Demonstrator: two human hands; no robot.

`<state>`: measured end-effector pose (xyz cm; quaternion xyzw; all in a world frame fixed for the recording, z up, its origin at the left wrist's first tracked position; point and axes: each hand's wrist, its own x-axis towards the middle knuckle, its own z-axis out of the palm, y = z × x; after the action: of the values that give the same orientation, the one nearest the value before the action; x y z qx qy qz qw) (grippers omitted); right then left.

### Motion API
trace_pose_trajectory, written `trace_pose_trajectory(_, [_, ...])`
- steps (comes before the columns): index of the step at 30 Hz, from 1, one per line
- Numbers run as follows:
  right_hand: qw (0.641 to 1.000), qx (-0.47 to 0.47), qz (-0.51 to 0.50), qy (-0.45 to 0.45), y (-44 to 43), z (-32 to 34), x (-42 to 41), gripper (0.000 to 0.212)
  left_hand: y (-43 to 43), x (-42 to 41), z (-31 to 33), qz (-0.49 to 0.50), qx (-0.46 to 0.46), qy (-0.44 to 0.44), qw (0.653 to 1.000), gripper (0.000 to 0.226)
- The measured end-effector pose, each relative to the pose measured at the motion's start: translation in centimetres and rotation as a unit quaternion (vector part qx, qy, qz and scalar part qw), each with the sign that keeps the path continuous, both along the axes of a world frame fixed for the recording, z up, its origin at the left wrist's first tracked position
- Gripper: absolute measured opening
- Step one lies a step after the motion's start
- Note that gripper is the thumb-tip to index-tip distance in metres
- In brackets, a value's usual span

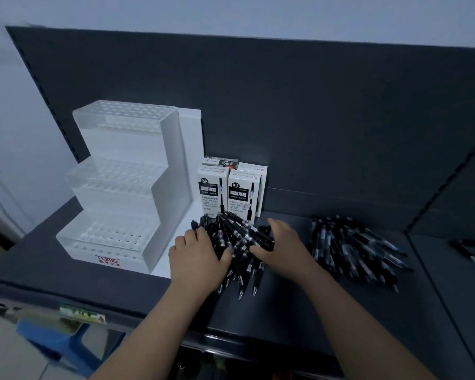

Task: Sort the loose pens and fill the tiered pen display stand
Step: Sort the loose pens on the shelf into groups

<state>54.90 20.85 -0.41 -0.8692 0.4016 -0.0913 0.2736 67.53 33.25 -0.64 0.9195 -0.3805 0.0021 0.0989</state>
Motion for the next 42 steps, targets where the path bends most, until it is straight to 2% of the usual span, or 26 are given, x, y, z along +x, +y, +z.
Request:
trace_pose_trajectory(3, [0.997,-0.069,-0.02,0.011,0.0,1.5,-2.5,0.056,-0.9,-2.0,1.2,-0.053,-0.007,-0.02,0.998,0.053])
trace_pose_trajectory(7, [0.988,-0.149,-0.038,0.032,-0.2,2.3,-7.2,0.063,-2.4,-6.4,2.7,-0.126,-0.014,-0.041,0.991,0.055])
trace_pose_trajectory(11, [0.976,-0.206,-0.068,0.011,-0.7,3.4,-13.4,0.042,-4.3,-11.8,4.3,-0.205,-0.047,-0.059,0.976,0.056])
trace_pose_trajectory(13, [0.971,-0.22,-0.093,0.013,-0.9,4.2,-17.2,0.039,-5.5,-15.0,5.0,-0.235,-0.074,-0.056,0.968,0.053])
trace_pose_trajectory(17, [0.962,-0.226,-0.139,0.057,-1.7,4.8,-25.9,0.039,-7.9,-22.6,5.6,-0.284,-0.125,-0.034,0.95,0.043])
trace_pose_trajectory(19, [0.96,-0.218,-0.156,0.078,-2.1,4.9,-30.9,0.037,-9.0,-27.0,5.5,-0.299,-0.133,-0.024,0.945,0.048])
trace_pose_trajectory(25, [0.952,-0.188,-0.207,0.122,-4.5,4.1,-45.4,0.036,-13.1,-40.6,4.5,-0.349,-0.113,0.019,0.93,0.056])
trace_pose_trajectory(29, [0.948,-0.162,-0.238,0.139,-6.1,3.1,-52.2,0.036,-15.4,-46.6,3.2,-0.377,-0.093,0.052,0.92,0.056])
trace_pose_trajectory(32, [0.946,-0.144,-0.254,0.144,-7.9,2.2,-55.4,0.036,-17.4,-49.2,2.1,-0.388,-0.091,0.086,0.913,0.049])
trace_pose_trajectory(36, [0.945,-0.128,-0.265,0.145,-10.9,1.3,-58.1,0.034,-21.5,-51.0,0.5,-0.381,-0.098,0.132,0.91,0.029])
trace_pose_trajectory(42, [0.956,-0.126,-0.235,0.122,-17.2,0.2,-59.6,0.035,-30.4,-50.8,-2.4,-0.357,-0.107,0.108,0.922,0.018])
